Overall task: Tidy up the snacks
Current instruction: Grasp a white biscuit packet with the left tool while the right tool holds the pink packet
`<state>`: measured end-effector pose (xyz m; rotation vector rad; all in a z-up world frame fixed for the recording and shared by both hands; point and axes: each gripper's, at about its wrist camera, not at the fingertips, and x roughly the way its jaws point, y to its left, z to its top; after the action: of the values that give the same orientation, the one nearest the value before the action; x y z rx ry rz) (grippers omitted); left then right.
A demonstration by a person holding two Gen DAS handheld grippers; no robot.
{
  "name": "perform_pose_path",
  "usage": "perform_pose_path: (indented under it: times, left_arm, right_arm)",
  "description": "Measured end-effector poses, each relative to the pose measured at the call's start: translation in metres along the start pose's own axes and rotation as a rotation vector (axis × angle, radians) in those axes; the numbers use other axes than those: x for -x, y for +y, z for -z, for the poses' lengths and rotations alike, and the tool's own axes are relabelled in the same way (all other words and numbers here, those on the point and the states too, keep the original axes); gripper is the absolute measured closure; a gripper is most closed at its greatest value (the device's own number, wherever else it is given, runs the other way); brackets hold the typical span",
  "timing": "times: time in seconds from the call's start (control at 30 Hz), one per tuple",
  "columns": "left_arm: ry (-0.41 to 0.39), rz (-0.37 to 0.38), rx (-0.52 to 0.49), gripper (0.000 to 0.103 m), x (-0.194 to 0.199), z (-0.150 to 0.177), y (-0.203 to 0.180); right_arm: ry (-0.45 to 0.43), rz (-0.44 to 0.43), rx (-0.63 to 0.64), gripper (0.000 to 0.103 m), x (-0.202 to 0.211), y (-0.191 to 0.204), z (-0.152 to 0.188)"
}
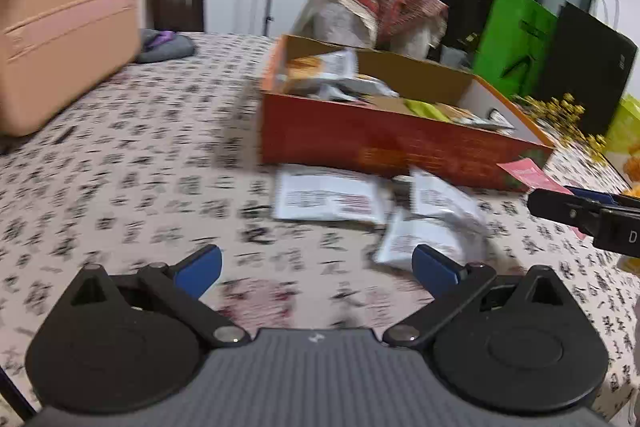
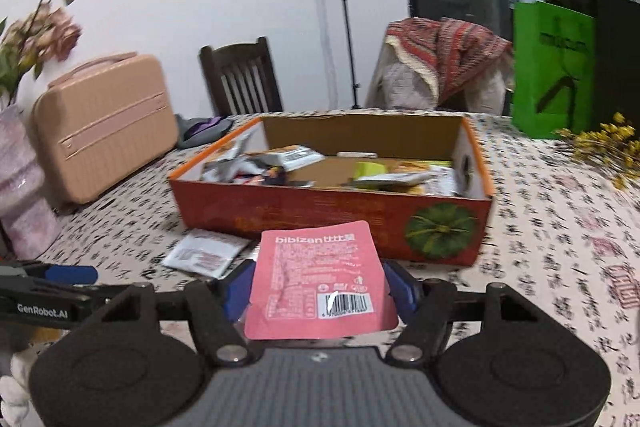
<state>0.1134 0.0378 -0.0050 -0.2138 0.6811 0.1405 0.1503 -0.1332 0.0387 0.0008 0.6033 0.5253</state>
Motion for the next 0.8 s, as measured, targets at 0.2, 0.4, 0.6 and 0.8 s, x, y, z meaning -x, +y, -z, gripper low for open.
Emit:
perform_pose_path:
  times: [0.2,0.4,0.6,0.8]
  left_arm:
    - [0.049,0.054,-0.082,0.0,-0.027,-0.007,-0.039]
    - [0.09,0.066,-0.148,0.0,-0.05,-0.009,-0.069]
    - [0.102,0.021,-0.165,0.0,-0.07,-0.007,-0.08]
    - [0.083,-0.009,-0.174,0.0,-0.069,-0.002,-0.085]
  right_arm:
    - [-0.013,0.05,-0.054,0.035,0.001,-0.028,0.009]
    - [-0.014,0.081,-0.118,0.035,-0.006,-0.053,0.02]
    - [-0.068,0.14,-0.128,0.035,-0.005,-0.058,0.024]
    - [-0.074,0.133,-0.117,0.035,-0.006,-0.057,0.026]
